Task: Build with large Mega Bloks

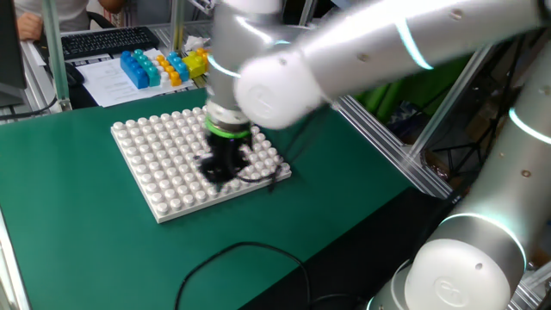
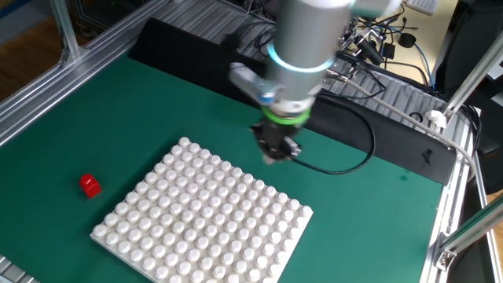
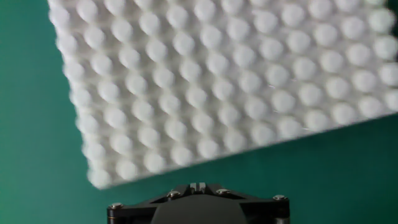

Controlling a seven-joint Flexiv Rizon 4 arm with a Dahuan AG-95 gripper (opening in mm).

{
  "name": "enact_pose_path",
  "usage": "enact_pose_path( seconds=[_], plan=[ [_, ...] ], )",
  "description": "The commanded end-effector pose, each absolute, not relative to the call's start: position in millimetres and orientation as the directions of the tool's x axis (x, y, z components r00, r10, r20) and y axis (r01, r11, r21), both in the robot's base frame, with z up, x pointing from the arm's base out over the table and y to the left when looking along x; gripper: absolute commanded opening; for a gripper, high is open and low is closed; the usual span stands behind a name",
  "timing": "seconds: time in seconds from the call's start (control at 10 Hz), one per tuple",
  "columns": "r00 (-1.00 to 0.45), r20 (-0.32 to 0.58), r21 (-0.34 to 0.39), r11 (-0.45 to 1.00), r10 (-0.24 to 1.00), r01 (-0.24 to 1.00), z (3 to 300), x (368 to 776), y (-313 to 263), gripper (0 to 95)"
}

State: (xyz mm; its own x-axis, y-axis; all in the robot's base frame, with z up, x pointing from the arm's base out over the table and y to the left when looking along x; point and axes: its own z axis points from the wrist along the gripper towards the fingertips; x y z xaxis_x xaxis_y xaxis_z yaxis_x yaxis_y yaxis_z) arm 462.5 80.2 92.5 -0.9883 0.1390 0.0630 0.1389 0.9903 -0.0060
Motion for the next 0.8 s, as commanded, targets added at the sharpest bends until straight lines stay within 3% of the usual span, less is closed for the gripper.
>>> enact_pose_path(
  seconds=[0.1,0.3,0.8],
  plan=[
    [-0.993,0.109,0.04,0.999,-0.036,-0.032,94,502,1,0.0],
    [-0.99,0.107,0.044,0.995,-0.094,-0.09,97,510,-32,0.0],
    [-0.966,0.145,0.077,0.976,-0.214,-0.204,111,573,-112,0.0]
  ],
)
